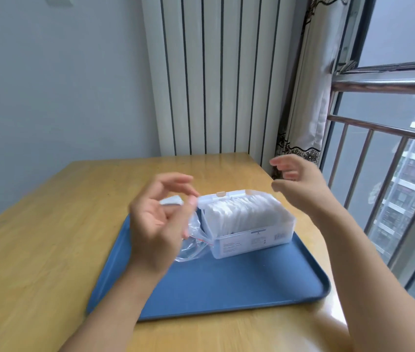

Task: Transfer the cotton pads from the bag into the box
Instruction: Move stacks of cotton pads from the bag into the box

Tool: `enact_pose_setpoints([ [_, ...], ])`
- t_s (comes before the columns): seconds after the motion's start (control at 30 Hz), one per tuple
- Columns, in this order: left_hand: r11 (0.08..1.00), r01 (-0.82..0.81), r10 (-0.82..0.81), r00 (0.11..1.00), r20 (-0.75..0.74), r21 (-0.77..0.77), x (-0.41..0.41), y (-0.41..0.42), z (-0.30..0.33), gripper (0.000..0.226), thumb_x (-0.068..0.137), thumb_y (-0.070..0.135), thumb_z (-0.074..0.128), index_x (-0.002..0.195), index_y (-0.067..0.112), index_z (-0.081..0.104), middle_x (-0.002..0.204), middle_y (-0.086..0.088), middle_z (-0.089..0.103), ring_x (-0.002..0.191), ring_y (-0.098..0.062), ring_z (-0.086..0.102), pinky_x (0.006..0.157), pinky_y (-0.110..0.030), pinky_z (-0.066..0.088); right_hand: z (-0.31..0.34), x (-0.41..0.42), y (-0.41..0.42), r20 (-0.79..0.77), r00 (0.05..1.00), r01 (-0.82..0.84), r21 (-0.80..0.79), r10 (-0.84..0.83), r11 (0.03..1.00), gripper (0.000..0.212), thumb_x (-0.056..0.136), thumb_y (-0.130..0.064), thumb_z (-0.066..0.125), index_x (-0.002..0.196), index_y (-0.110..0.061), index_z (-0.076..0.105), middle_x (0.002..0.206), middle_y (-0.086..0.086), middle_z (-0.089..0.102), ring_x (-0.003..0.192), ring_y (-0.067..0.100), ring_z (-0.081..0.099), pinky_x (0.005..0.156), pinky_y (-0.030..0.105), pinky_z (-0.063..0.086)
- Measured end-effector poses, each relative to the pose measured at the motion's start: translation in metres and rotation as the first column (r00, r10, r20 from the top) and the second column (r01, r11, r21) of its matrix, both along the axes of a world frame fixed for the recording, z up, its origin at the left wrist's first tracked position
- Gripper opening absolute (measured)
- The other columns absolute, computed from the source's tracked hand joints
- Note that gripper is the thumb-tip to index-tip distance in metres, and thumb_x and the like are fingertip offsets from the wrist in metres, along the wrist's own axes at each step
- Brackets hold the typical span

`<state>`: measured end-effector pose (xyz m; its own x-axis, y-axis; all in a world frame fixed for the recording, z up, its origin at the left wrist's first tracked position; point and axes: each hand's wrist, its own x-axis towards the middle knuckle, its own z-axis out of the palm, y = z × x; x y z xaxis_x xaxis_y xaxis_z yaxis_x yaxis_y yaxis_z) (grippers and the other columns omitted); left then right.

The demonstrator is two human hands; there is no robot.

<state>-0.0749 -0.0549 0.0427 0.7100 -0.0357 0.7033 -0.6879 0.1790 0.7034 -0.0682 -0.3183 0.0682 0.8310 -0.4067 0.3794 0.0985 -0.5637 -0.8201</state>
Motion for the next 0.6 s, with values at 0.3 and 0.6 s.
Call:
enact_pose_setpoints([
  [0.3,0.828,-0.244,0.479,0.776,-0.411,0.505,0.079,0.051,0.019,0.041,0.091,0.043,0.066,0.125,0.022,0.061,0.113,0.004,0.065,0.111,-0.022,0.061,0.097,-0.037,0.047,-0.055,-0.014,0.123,-0.036,0.848,-0.347,-0.791,0.529,0.503,0.021,0.083,-0.021,0.064,0.093,-0.028,0.080,0.145,0.002,0.052,0.141,0.025,0.040,0.109,0.036,0.038],
  [0.6,0.638,-0.060,0.469,0.822,-0.325,0.768,0.103,0.037,-0.018,0.063,0.100,0.062,0.036,0.137,0.014,0.052,0.133,-0.007,0.062,0.123,-0.026,0.057,0.095,-0.033,0.041,-0.073,0.014,0.147,0.043,0.975,-0.070,-0.873,0.218,0.483,0.019,0.064,-0.014,0.083,0.081,-0.020,0.075,0.136,0.013,0.060,0.131,0.038,0.053,0.103,0.044,0.048],
])
